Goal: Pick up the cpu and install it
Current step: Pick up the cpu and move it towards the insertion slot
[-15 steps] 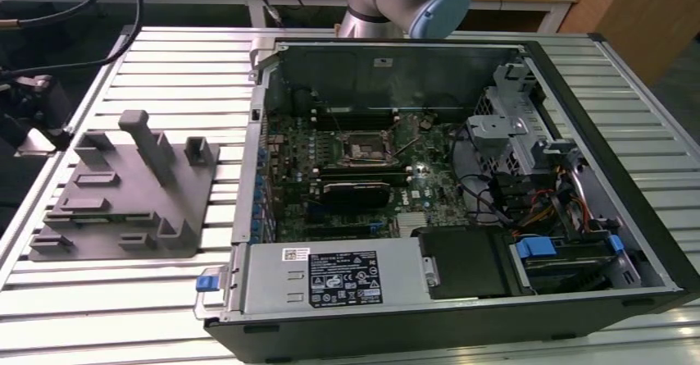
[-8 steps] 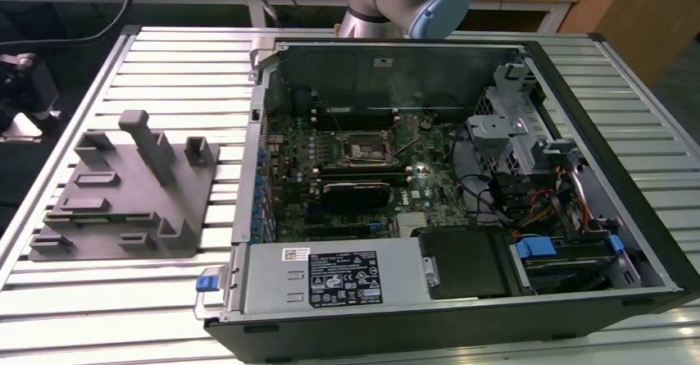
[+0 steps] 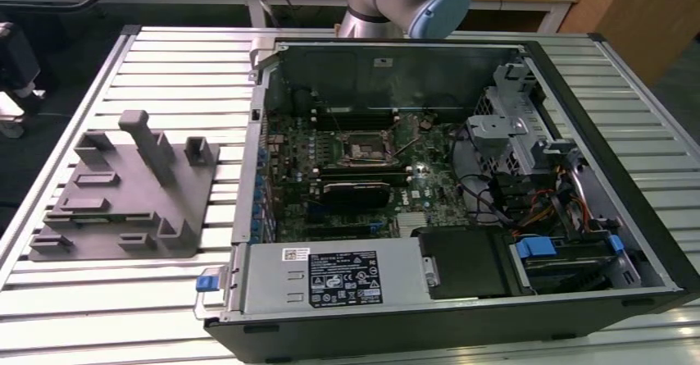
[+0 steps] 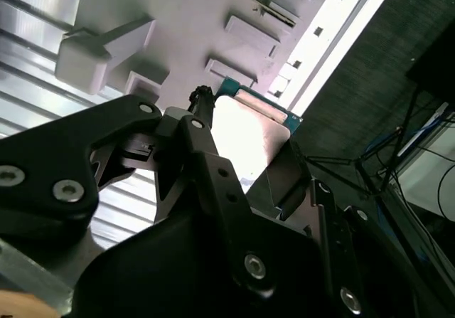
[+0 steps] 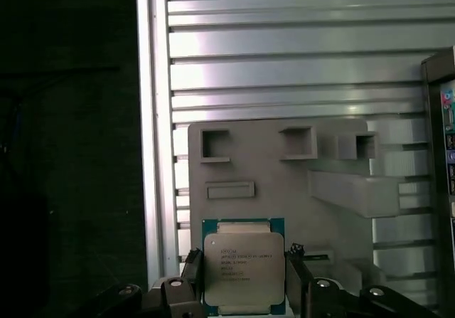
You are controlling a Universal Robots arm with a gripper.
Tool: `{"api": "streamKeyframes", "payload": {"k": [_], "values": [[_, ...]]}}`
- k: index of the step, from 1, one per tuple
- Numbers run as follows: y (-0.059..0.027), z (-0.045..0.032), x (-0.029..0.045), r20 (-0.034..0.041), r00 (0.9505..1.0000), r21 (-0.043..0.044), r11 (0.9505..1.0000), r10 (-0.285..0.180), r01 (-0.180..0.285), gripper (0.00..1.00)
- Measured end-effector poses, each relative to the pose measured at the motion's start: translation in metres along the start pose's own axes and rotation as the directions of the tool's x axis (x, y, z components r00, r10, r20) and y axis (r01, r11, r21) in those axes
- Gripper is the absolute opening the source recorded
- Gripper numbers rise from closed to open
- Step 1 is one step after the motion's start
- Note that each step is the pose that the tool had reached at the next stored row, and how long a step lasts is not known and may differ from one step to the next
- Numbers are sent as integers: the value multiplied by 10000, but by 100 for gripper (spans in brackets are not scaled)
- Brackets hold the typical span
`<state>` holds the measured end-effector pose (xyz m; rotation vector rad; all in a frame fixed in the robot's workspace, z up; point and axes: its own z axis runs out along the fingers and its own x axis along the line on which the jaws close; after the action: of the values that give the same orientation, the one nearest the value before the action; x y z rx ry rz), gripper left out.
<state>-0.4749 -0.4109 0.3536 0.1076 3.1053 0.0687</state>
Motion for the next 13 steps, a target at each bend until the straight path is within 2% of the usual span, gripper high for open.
{"api": "streamKeyframes", "payload": {"k": [13], "values": [[24,-476,-15,30,10000,-2,10000,-2,2,55]]}}
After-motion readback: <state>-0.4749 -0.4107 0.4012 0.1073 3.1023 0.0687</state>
